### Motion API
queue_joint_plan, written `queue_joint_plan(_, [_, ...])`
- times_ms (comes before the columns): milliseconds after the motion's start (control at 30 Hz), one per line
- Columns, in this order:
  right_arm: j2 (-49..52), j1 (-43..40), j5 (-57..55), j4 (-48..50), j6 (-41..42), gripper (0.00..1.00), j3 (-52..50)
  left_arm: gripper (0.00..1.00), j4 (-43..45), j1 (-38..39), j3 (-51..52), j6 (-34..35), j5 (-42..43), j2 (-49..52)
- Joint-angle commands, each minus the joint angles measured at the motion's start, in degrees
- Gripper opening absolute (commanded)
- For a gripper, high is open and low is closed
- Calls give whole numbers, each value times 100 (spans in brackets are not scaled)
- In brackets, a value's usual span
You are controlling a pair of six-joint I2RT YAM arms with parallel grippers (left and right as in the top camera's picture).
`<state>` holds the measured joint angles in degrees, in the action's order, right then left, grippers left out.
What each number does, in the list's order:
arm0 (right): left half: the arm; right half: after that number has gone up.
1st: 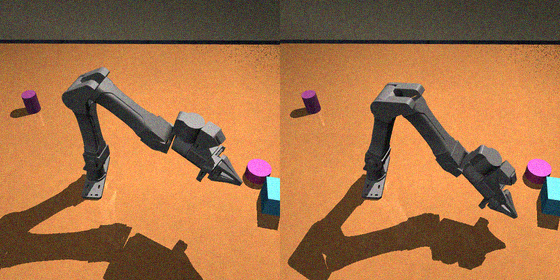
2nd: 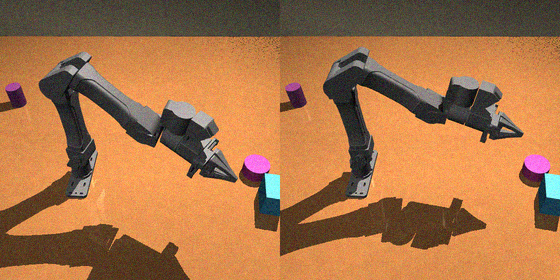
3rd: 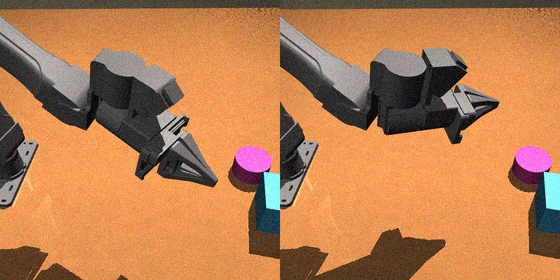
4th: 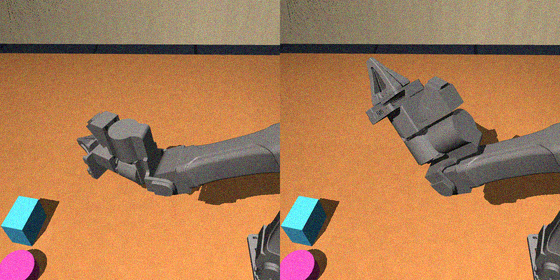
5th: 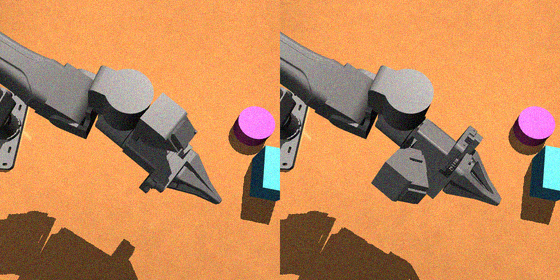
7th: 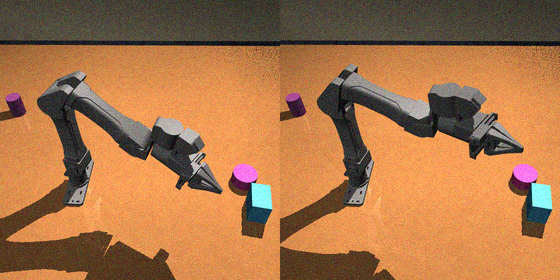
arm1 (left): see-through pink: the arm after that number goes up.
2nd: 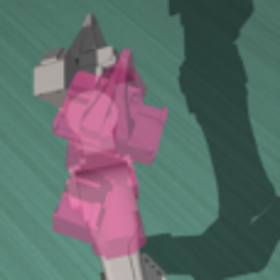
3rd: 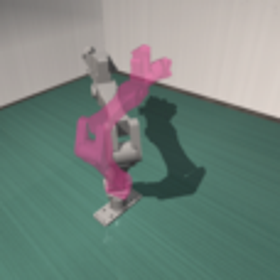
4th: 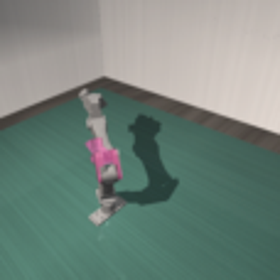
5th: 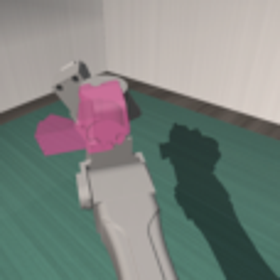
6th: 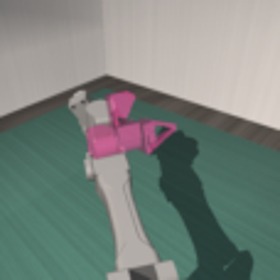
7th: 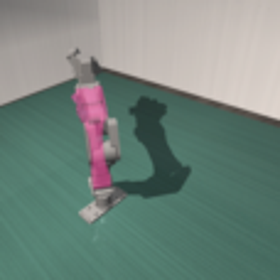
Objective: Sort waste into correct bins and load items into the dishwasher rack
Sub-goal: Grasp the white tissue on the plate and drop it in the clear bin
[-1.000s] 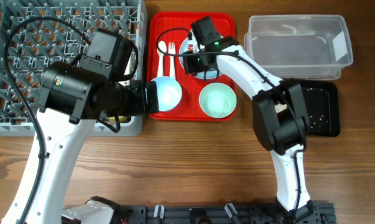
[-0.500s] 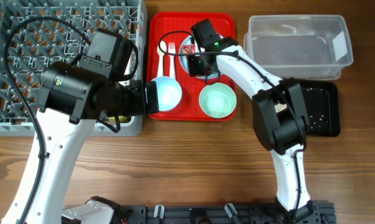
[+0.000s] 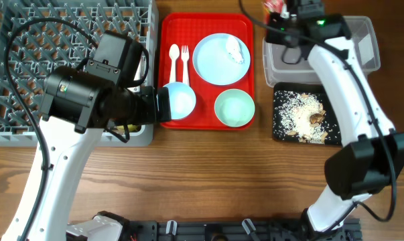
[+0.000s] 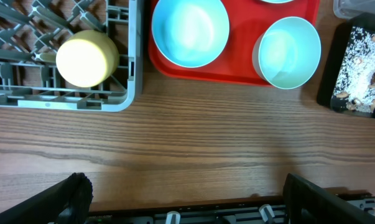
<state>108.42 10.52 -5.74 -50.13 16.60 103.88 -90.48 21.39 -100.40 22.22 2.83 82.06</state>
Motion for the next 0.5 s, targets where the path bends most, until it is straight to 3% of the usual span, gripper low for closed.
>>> queue_joint_plan(0, [367,-284,-391,-131,-380,4,-254,100,-2,9,4,76,-55,-74])
queue_joint_plan(67, [455,-415,-391,-184,-378,4,-315,100,-2,11,4,76,-55,-72])
queue_joint_plan(133, [518,-507,-369,-282,-299,19,-315,100,-2,11,4,76,-55,-74])
queue_joint_plan(233, [514,-557,-162,-319,-315,55,-299,100,-2,9,4,76,-55,-74])
queue_joint_plan(333, [358,-518,304,-400,-463,65,-186,100,-2,9,4,76,-55,-72])
queue_joint_plan(467, [-83,-278,1672,-221,-802,66,-111,100,-2,9,4,76,-55,-72])
